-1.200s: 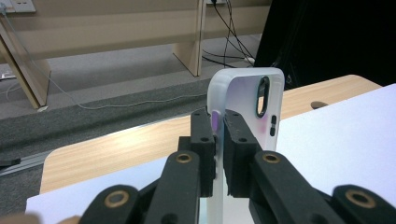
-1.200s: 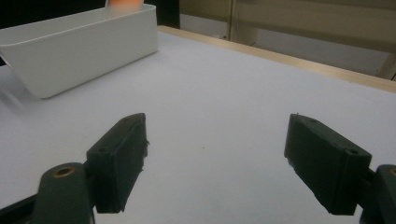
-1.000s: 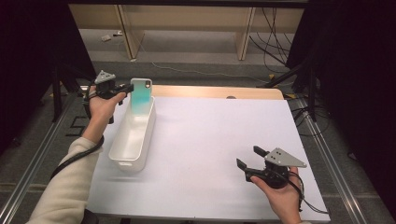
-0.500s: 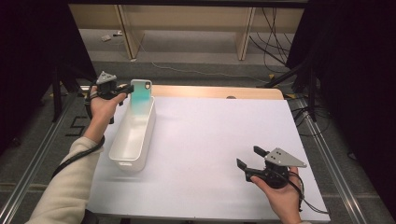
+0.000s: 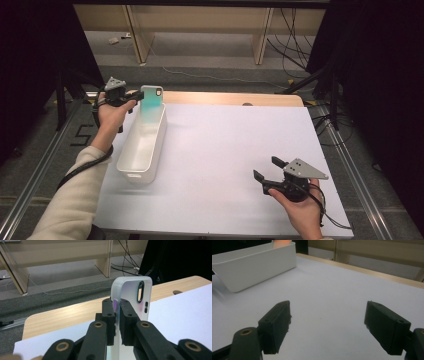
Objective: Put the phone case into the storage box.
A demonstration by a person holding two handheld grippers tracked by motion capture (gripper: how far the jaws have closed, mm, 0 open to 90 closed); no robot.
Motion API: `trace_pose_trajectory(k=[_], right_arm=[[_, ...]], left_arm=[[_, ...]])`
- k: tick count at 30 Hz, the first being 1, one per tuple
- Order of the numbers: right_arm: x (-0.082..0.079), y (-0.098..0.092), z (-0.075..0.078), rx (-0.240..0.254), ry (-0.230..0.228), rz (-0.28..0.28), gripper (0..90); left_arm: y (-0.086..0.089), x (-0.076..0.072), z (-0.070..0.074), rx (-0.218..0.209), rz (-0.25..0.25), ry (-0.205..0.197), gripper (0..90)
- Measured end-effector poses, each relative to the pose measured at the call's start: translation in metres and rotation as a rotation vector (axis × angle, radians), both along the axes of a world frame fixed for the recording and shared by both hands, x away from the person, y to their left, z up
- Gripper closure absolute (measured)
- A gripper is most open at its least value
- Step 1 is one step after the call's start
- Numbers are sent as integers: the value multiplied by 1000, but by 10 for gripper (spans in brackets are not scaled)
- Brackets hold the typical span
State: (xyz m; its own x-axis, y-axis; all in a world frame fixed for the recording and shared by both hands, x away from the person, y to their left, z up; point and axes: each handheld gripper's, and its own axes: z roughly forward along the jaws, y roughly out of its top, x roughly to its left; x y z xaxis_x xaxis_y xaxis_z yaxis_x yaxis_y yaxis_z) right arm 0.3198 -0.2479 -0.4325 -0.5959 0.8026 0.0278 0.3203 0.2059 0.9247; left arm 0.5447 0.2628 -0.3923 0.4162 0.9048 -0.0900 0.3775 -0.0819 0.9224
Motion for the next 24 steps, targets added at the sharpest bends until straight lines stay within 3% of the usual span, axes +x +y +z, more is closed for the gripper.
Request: trace_pose_trajectory(k=[15, 19, 24], right_arm=[[0, 0, 0, 13, 5, 7, 225], [-2, -2, 2, -15, 25, 3, 225], [0, 0, 0, 12, 4, 9, 225]], left_arm=[[-2, 3, -5, 10, -4, 10, 833], [-2, 4, -5, 10, -4, 12, 833], [-2, 5, -7, 13, -4, 15, 833]])
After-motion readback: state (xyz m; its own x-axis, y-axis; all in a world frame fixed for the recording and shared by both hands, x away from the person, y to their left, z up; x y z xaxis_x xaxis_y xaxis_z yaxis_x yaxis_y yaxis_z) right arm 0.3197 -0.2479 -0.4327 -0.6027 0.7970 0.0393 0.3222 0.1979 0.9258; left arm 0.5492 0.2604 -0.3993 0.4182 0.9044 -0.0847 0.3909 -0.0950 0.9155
